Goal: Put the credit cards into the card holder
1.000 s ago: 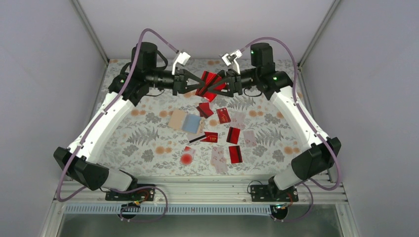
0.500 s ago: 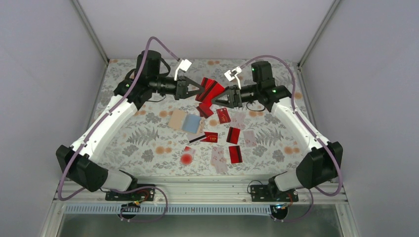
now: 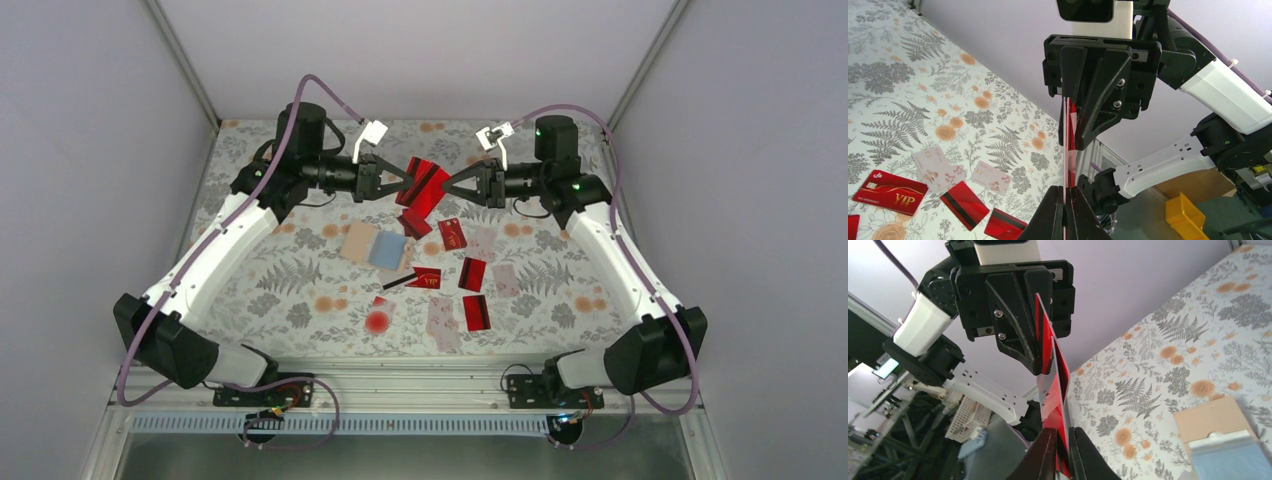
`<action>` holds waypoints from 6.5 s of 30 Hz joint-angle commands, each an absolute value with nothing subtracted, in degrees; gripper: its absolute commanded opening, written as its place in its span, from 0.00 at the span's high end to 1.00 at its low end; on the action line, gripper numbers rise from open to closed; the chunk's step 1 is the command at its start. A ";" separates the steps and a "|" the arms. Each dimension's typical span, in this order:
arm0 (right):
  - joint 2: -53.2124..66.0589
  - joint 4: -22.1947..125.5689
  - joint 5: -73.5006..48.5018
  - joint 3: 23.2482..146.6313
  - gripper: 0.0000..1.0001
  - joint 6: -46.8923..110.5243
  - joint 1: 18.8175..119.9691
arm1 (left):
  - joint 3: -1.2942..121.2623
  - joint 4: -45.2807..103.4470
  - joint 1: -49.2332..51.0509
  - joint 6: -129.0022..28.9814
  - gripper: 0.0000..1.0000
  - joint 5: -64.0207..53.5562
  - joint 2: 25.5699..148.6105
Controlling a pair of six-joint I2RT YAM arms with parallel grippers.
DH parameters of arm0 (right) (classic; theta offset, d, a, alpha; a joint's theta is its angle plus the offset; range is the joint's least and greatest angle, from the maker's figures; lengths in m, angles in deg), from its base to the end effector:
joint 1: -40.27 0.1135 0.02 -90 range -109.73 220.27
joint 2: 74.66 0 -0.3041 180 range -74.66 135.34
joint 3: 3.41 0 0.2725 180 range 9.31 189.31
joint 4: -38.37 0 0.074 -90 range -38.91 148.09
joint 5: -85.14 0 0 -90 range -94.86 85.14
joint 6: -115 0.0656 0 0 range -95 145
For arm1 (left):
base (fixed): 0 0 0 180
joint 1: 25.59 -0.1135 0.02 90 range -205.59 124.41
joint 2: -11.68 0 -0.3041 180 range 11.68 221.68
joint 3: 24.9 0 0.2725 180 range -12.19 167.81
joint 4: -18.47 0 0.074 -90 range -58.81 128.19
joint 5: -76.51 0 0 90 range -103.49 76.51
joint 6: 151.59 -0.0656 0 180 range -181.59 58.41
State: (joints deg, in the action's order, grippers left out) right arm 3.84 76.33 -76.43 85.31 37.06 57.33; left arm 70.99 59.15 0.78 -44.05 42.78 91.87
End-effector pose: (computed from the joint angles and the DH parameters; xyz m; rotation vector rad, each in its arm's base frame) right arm 0.2794 0.1509 0.4157 -0.8910 1.8247 1.5816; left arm 0.2720 -0.1957 0.4403 0.8264 1.9251 -1.4560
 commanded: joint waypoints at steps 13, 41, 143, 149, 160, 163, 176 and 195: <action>3.96 88.29 -55.67 81.76 0.96 35.78 56.63 | 75.09 71.80 -2.60 -48.28 0.98 23.79 91.58; 22.12 88.87 -43.62 84.72 0.51 45.80 65.14 | 48.53 60.19 -20.38 -62.65 0.98 38.54 106.92; 48.69 82.00 -41.07 86.20 0.72 38.90 71.53 | 57.40 69.58 -16.18 -50.35 0.98 37.83 125.08; 49.04 81.84 -41.31 86.23 0.72 38.95 71.47 | 57.29 69.62 -16.02 -51.27 0.98 39.94 126.61; 48.92 81.92 -41.14 86.19 0.72 38.80 71.32 | 60.27 69.50 -15.36 -51.90 0.98 42.38 129.21; 48.91 82.18 -41.16 86.42 0.72 38.81 71.32 | 60.84 68.91 -15.22 -51.86 0.98 42.73 129.77; 47.98 84.67 -40.63 89.12 0.71 37.99 70.80 | 60.65 63.96 -12.98 -51.52 0.98 43.64 131.45; 43.51 86.95 -41.51 88.93 0.69 36.96 69.64 | 59.69 59.48 -10.86 -51.40 0.98 40.48 132.58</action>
State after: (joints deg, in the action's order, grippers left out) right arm 45.81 86.93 -41.85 90.76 37.16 69.89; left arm 59.80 61.49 -11.72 -51.24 41.95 130.66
